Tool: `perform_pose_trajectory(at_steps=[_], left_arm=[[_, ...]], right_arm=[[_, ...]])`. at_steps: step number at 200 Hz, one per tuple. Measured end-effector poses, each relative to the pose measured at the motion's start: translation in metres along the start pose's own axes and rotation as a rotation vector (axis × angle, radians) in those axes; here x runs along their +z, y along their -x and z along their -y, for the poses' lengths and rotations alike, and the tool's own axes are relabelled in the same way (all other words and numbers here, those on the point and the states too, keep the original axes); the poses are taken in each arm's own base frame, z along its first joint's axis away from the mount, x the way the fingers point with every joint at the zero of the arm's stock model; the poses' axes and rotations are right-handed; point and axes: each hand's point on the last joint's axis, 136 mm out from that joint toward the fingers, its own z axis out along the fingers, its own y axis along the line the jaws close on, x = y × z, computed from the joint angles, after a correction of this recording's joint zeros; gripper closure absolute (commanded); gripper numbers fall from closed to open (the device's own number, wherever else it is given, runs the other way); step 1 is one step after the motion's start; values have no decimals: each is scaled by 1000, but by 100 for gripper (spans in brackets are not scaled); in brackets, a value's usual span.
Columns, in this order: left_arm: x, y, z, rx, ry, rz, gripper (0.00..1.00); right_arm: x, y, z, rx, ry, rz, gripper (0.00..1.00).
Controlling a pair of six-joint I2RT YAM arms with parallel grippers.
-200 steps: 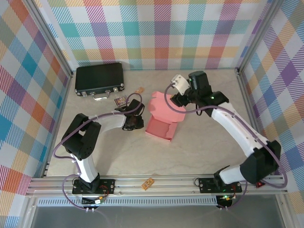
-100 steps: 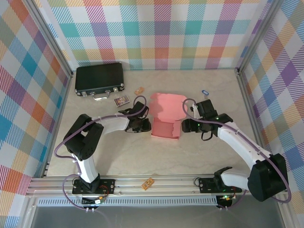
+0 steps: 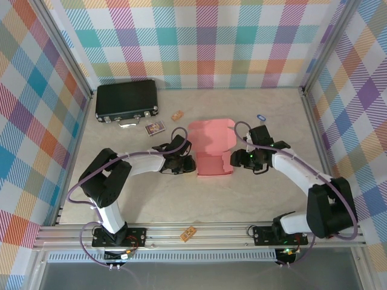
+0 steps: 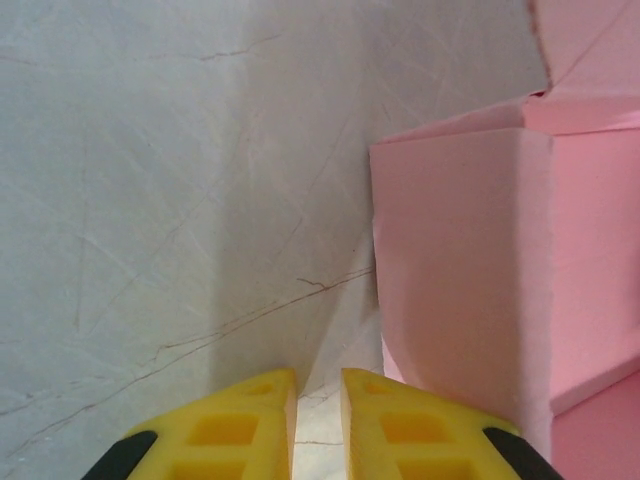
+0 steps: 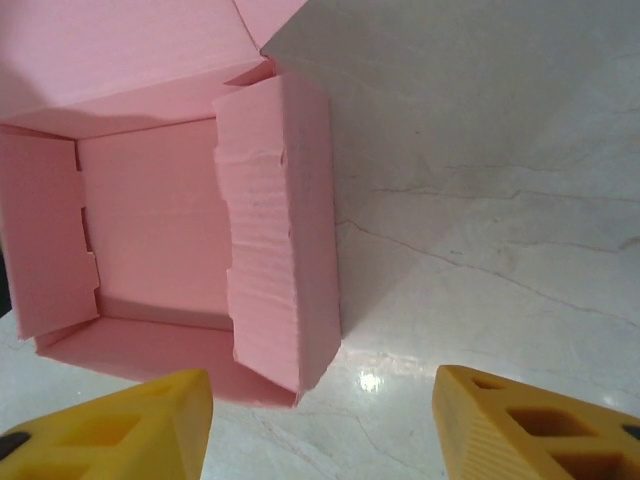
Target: Fold the paper box
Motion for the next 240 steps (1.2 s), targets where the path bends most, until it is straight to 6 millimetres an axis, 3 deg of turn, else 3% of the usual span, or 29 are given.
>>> perform_pose_trajectory(at_steps=[69,190,240], left_arm=[[-2,2,-1,-7,8,15,81],[-2,9,-10,-51,51,62,82],[-2,9,-11,-54,53,65,82]], right_arm=[[22,18,-11,-39,49,-50,62],[52,41,-11,-12,39,-61,79],[56,40,-12,-24,24,-74,78]])
